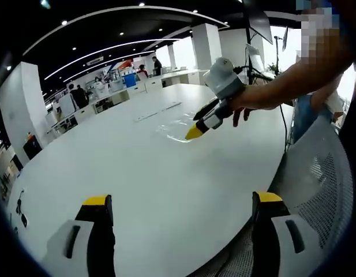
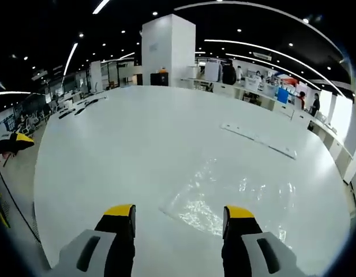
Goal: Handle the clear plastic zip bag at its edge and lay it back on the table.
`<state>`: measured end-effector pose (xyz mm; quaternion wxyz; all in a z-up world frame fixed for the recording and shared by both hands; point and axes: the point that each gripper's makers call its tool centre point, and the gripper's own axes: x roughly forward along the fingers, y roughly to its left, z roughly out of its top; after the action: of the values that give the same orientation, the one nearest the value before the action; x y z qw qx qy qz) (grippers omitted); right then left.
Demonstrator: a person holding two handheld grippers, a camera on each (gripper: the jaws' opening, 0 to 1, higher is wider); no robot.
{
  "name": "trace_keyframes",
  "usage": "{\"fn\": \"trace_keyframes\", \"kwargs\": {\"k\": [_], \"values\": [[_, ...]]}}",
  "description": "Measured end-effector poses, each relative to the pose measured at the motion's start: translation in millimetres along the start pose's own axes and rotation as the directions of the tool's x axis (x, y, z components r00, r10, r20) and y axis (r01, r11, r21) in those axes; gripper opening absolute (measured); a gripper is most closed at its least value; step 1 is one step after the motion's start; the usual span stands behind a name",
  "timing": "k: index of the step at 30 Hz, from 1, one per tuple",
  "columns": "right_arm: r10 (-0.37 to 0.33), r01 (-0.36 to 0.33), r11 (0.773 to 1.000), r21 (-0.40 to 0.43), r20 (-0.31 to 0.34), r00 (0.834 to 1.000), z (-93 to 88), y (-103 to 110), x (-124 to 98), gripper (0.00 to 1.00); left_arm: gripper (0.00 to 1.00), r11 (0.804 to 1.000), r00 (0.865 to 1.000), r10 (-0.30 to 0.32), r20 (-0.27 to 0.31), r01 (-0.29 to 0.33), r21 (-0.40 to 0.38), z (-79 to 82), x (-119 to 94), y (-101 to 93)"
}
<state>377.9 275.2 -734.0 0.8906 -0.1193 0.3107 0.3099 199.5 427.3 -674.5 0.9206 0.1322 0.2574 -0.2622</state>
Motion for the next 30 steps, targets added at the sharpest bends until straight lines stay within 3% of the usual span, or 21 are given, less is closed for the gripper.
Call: {"fn": "trace_keyframes", "kwargs": {"k": [12,17,21,24,27,28,30], "values": [[-0.015,0.018,0.998,0.068,-0.047,0.999,-7.8,-5,29,0.50,0.98,1.000,1.000,0.001,-0.018,-0.001,-0.013,-6.1,2,3.6],[-0.017,0.020,0.998,0.059,-0.052,0.999,-7.1,-4,39,0.47,0.97,1.000,1.000,0.001,-0.024,-0.002,-0.028,-8.2,3,4.2],[-0.062,0.066,0.996,0.056,-0.066,0.996,-7.8,-12,46,0.39,0.97,1.000,1.000,-0.006,-0.028,0.005,-0.025,-8.6,4,1.4],[-0.058,0.066,0.992,0.108,-0.073,0.996,-7.9,-13,55,0.37,0.96,1.000,0.999,-0.011,-0.030,0.011,-0.023,-8.3,5,-1.0],[-0.070,0.077,0.995,0.064,-0.111,0.991,-16.7,-11,57,0.36,0.95,1.000,0.999,-0.017,-0.043,0.016,-0.018,-10.2,5,-1.6],[-0.065,0.066,0.998,0.008,-0.075,0.995,-9.0,-12,59,0.35,0.95,1.000,0.999,-0.017,-0.043,0.016,-0.019,-10.2,5,-0.7],[-0.061,0.067,0.996,0.063,-0.087,0.994,-10.8,-9,57,0.33,0.95,1.000,0.999,-0.014,-0.043,0.013,-0.021,-9.9,5,1.7]]}}
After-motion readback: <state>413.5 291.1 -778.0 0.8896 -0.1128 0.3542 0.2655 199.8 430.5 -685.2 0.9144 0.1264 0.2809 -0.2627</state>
